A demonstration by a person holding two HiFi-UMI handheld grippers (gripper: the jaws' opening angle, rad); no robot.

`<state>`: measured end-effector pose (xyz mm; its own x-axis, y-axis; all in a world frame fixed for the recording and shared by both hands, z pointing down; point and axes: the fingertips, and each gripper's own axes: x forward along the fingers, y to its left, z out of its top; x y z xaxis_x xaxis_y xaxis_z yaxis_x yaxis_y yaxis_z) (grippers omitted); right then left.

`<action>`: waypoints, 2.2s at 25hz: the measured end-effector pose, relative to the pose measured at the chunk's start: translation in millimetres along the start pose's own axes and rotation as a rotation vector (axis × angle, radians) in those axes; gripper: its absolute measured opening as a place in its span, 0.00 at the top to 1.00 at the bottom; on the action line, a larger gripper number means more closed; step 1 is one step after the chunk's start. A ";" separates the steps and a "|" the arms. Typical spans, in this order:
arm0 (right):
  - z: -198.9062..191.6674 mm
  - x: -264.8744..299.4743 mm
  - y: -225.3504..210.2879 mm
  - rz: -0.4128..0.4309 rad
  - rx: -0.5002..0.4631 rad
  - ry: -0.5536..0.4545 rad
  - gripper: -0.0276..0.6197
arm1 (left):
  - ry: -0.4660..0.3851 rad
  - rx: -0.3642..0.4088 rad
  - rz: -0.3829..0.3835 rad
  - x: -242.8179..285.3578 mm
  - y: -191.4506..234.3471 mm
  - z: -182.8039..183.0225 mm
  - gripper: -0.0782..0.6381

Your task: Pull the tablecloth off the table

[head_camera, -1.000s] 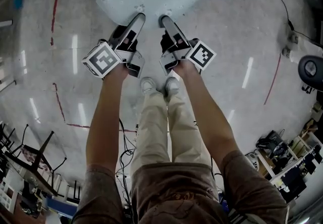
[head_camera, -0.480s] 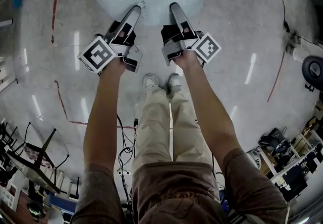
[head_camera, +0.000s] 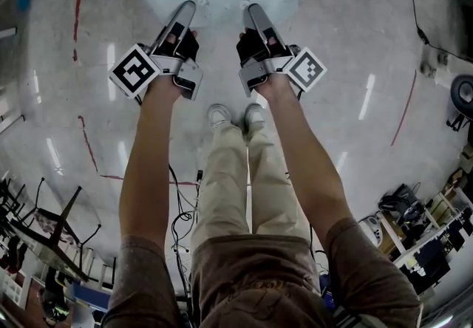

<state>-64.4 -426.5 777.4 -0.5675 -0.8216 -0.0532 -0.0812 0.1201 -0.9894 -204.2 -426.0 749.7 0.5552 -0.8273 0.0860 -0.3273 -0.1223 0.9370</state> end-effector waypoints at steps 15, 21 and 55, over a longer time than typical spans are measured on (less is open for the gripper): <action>7.8 -26.9 65.3 -0.020 -0.229 0.058 0.95 | 0.033 0.078 -0.001 -6.4 -47.8 -8.0 0.86; 26.5 -30.3 112.6 -0.014 -0.261 0.063 0.95 | 0.032 0.112 0.024 -3.2 -90.2 -5.3 0.86; 45.6 -97.4 294.5 0.008 -0.457 0.181 0.94 | 0.040 0.305 0.052 -60.0 -290.7 -18.0 0.86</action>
<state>4.4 -336.5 485.0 -0.6994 -0.7147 0.0033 -0.4043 0.3919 -0.8264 -128.7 -331.0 478.3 0.5595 -0.8151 0.1502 -0.5669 -0.2441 0.7868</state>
